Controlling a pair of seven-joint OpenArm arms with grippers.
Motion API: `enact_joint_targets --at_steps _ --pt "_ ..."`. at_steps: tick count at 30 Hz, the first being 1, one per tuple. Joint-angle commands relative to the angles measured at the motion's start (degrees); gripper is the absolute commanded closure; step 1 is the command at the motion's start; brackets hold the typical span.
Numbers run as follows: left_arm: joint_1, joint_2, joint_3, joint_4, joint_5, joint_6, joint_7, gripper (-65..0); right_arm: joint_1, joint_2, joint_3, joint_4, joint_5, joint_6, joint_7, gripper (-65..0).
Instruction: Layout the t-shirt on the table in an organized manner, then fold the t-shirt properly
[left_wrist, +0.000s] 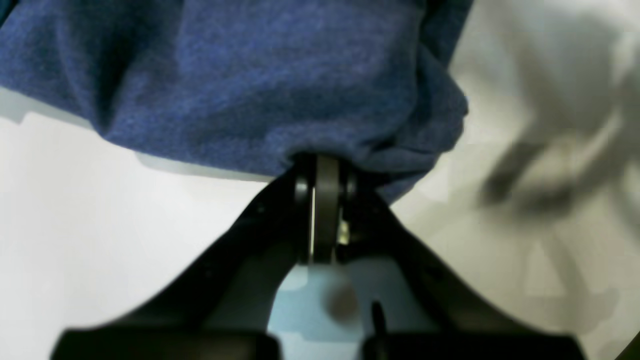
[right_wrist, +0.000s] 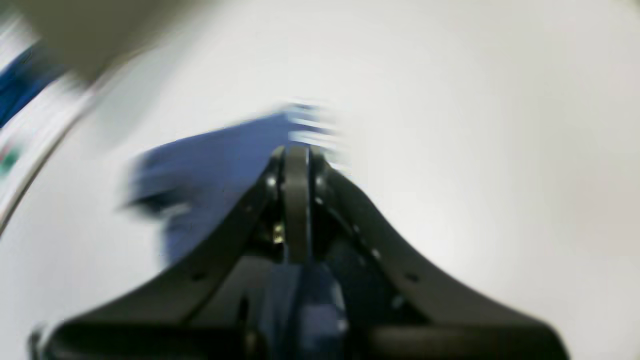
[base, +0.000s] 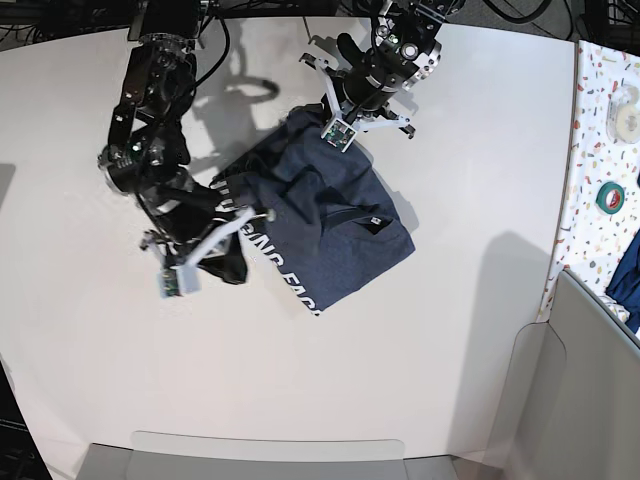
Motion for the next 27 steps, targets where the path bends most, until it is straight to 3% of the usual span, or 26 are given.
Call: enact_joint_targets --at_steps 1,6,16,19,27 --pt "0.68 -0.19 0.01 -0.93 0.74 0.01 4.69 0.0 -0.19 -1.25 2.77 -0.16 0.95 0.5 1.38 -0.6" --pt "0.68 -0.28 0.01 -0.93 0.74 0.01 4.69 0.0 -1.07 -2.3 4.09 -6.67 -1.86 0.5 1.64 -0.6" --pt "0.68 -0.19 0.01 -0.93 0.74 0.09 4.69 0.0 -2.3 -1.42 -7.87 -9.66 -1.86 0.94 1.38 -0.6" --pt "0.68 -0.28 -0.08 -0.93 0.74 0.09 4.69 0.0 -3.18 0.6 -13.84 -7.11 -1.86 0.94 1.2 -0.6" --pt "0.68 -0.19 -0.08 -0.93 0.74 0.09 4.69 0.0 -0.98 11.85 -33.01 1.51 -1.77 1.03 1.11 -0.6"
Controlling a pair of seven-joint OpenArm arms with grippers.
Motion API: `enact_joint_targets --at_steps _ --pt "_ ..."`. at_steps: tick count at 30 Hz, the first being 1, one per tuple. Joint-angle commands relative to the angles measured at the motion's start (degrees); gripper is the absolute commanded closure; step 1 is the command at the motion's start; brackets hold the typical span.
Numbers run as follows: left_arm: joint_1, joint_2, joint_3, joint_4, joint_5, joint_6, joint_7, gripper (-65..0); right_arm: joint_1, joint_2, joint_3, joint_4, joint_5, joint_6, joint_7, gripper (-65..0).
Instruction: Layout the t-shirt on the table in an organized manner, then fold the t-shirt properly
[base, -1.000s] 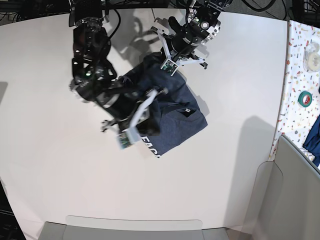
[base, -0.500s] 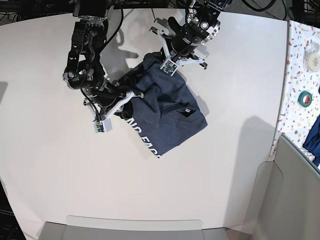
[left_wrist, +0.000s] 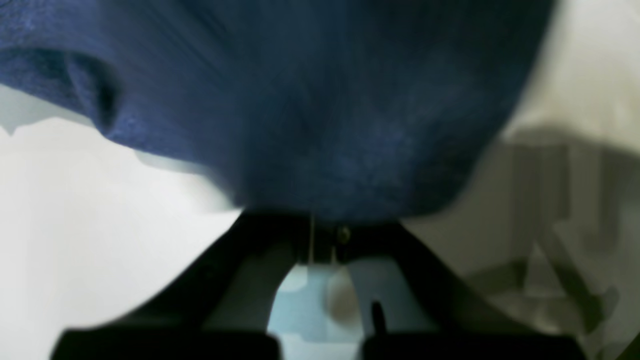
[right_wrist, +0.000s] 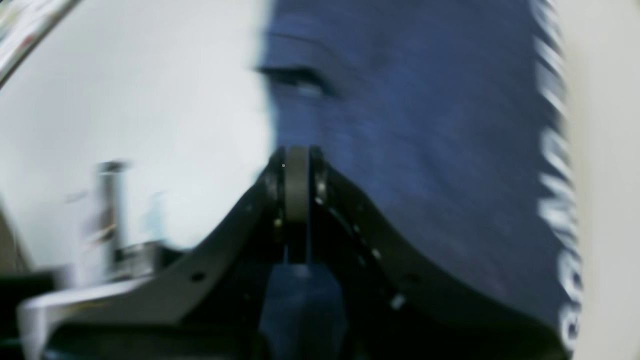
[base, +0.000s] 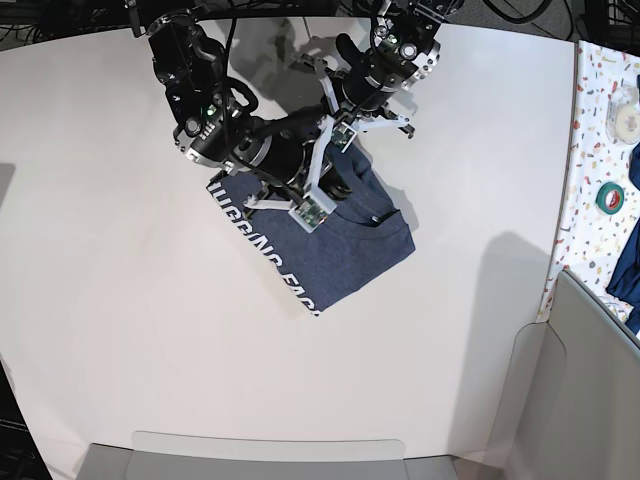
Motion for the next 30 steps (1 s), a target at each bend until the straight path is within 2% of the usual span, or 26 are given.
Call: enact_joint_targets --at_steps 1,4,7,11,14,18,23,27,30 --pt "0.7 -0.32 -0.08 -0.82 0.76 -0.06 4.74 0.0 1.51 0.56 0.19 1.82 0.28 0.13 1.36 -0.6" --pt "0.61 -0.41 -0.17 -0.82 0.76 -0.06 4.74 0.0 2.22 1.09 1.16 3.14 0.37 0.13 1.79 -0.6" --pt "0.61 -0.41 -1.22 0.68 0.76 0.03 4.74 0.0 3.09 0.21 6.52 3.4 0.37 0.13 1.79 -0.6" --pt "0.7 1.0 -7.91 6.48 0.76 0.03 4.74 0.0 5.73 -3.22 13.82 2.17 0.11 0.13 1.44 -0.6" --pt "0.53 1.17 -12.83 11.05 0.76 -0.06 4.74 0.0 8.54 -4.72 16.19 0.06 0.02 0.04 1.44 -0.6" --pt "-2.11 3.46 -15.99 14.74 0.76 -0.23 4.74 0.0 13.12 -4.89 16.45 -5.74 0.02 -0.05 1.71 -0.6" --pt "-5.8 9.0 -15.55 14.74 0.32 -0.59 4.74 0.0 19.62 -6.21 16.45 -17.43 -0.07 0.04 1.97 -0.6" --pt "-7.3 12.51 -12.65 14.74 -6.71 -3.93 5.17 0.0 25.69 -7.79 16.19 -27.89 -0.07 0.04 5.93 -0.6" --pt "-7.56 14.27 -10.46 14.22 -13.04 -3.93 5.44 0.0 30.61 -8.32 16.19 -36.69 -0.07 0.04 9.0 -0.6"
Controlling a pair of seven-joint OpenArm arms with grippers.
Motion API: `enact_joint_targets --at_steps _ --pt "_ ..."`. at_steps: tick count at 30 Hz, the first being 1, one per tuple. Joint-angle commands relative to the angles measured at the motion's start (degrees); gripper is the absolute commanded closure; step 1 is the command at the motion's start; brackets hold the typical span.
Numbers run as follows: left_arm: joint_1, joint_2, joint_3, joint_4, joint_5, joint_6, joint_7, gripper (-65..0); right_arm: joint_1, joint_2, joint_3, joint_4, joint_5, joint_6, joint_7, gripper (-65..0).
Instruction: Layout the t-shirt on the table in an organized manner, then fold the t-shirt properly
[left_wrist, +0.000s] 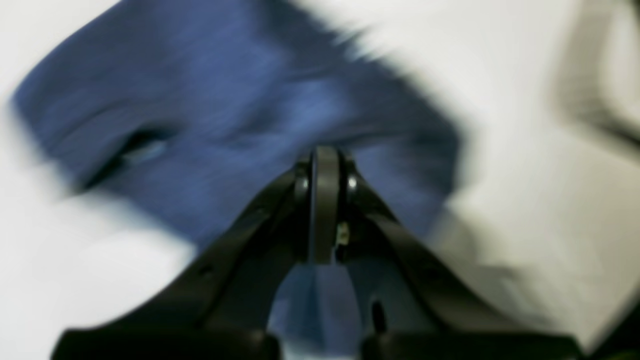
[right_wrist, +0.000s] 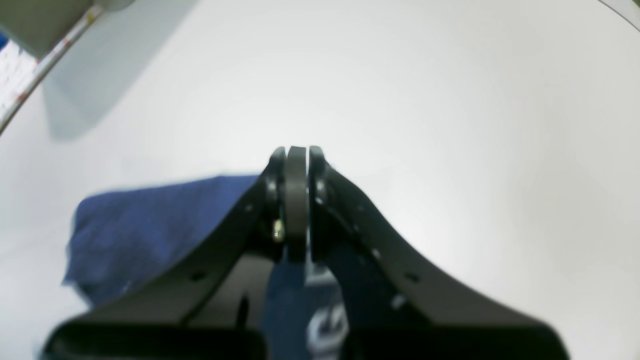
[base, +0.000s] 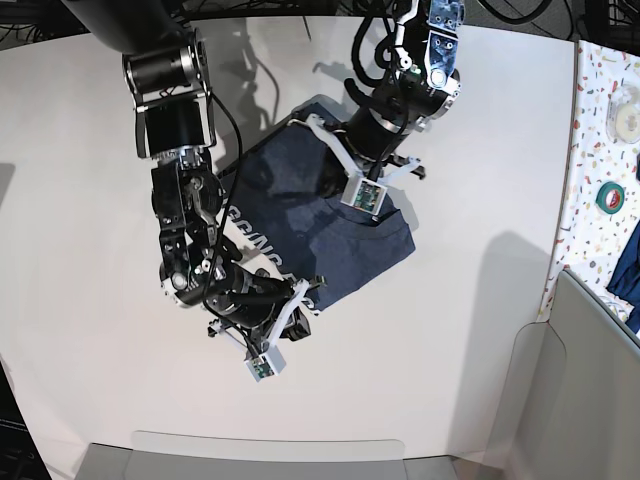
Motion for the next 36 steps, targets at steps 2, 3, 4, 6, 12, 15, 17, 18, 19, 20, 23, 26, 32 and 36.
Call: enact_joint_targets --at_steps 2,3,4,6,12,15,17,18,19,20,23,26,32,36 --pt "-0.02 0.28 2.3 0.07 -3.22 -0.08 -0.81 0.0 4.75 -0.56 0.23 -4.19 0.54 0.02 3.46 -0.6" --pt "-0.02 0.28 3.18 -0.37 -4.27 -0.08 -0.81 0.0 5.89 -0.83 0.23 -6.48 0.54 0.02 4.69 -0.6" --pt "-0.02 0.28 3.88 -0.72 -4.89 -0.08 -0.81 0.0 7.03 -1.36 0.23 -9.12 0.54 0.02 6.1 -0.6" --pt "0.33 0.2 4.5 -1.33 -5.15 0.01 -0.81 0.0 9.06 -2.85 0.23 -13.86 0.54 0.02 8.65 -0.6" --pt "1.21 0.28 4.32 -3.0 -5.15 0.1 -0.81 0.0 13.45 -6.72 0.15 -27.14 0.54 0.11 16.83 -0.6" --pt "4.02 0.46 4.85 -2.48 -5.24 0.1 2.0 0.0 16.0 -8.2 0.15 -33.38 0.45 0.11 19.99 -0.6" --pt "4.11 0.2 7.31 -2.48 -5.15 0.1 3.23 0.0 17.94 -8.2 0.15 -37.34 0.37 0.11 22.72 -0.6" --pt "4.11 0.11 8.36 -2.39 -5.15 0.1 3.23 0.0 18.55 -8.2 0.15 -38.74 -0.07 0.11 23.86 -0.6" --pt "4.11 -0.07 9.07 -2.04 -5.07 0.1 3.5 0.0 18.81 -8.2 0.06 -39.8 -1.22 0.11 24.74 -0.6" --pt "4.02 -0.07 9.51 -2.04 -5.07 0.1 3.85 0.0 18.99 -8.2 0.06 -40.41 -2.71 0.11 25.18 -0.6" --pt "1.82 -0.16 10.39 -2.3 -5.15 -0.08 4.64 0.0 18.9 -8.2 0.06 -40.94 -9.22 0.11 26.85 -0.6" --pt "-1.69 -0.42 12.06 -4.94 -5.24 -0.26 7.98 0.0 18.2 -8.2 0.15 -40.94 -15.02 0.11 29.05 -0.6" --pt "-6.18 -0.24 14.87 -12.68 -5.24 -0.26 8.86 0.0 15.65 -8.2 0.15 -40.85 -16.78 0.11 29.4 -0.6" --pt "-6.7 -0.42 14.52 -15.93 -4.98 -0.08 8.86 0.0 13.98 -8.2 0.15 -40.59 -16.78 0.2 29.4 -0.6"
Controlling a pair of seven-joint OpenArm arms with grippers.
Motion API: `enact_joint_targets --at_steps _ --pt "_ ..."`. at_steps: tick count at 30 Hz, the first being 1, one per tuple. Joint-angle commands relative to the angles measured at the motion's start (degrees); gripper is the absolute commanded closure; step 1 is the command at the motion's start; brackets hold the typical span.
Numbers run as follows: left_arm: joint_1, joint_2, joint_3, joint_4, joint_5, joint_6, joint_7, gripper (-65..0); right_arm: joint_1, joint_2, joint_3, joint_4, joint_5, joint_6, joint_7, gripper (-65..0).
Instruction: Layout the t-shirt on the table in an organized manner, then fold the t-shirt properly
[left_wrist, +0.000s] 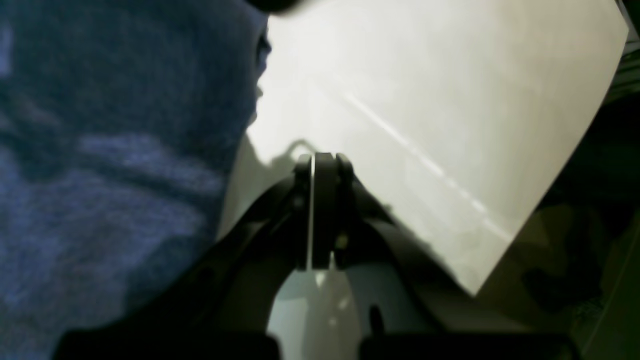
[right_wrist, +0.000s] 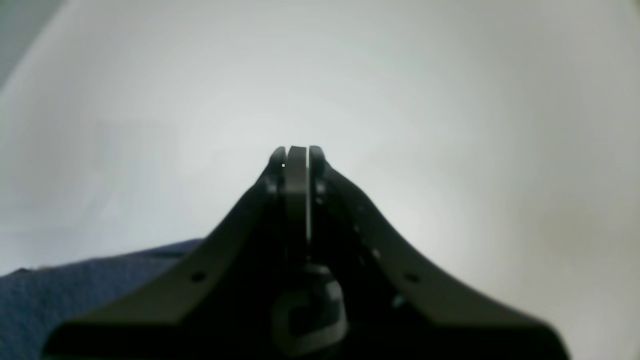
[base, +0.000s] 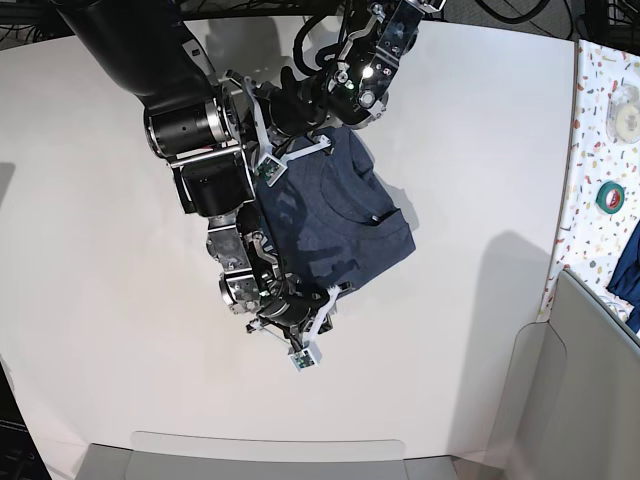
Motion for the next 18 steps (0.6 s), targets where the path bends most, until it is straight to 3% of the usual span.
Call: enact_joint_targets --at_steps 1,6,10,14,18 --pt "0.01 0.32 -0.04 0.66 0.01 0.05 0.16 0.0 2.22 -0.55 0.1 1.31 0.64 0.5 1.49 -0.6" --pt "0.18 -1.61 -3.73 0.66 0.01 0.14 0.95 0.0 0.55 -0.55 0.01 1.49 0.64 4.64 1.05 -0.6" --pt "0.18 -1.79 -10.85 0.66 0.01 0.14 6.23 0.0 -2.18 -0.21 0.01 3.33 0.64 6.13 1.05 -0.6" --pt "0.18 -6.01 -15.07 0.66 -0.17 0.14 7.02 0.0 -6.57 3.48 0.01 9.75 0.64 6.22 0.34 -0.6" --pt "-0.17 -9.52 -17.45 0.66 -0.17 0.14 7.02 0.0 -10.35 7.44 0.1 15.82 0.64 6.39 -4.49 -0.6"
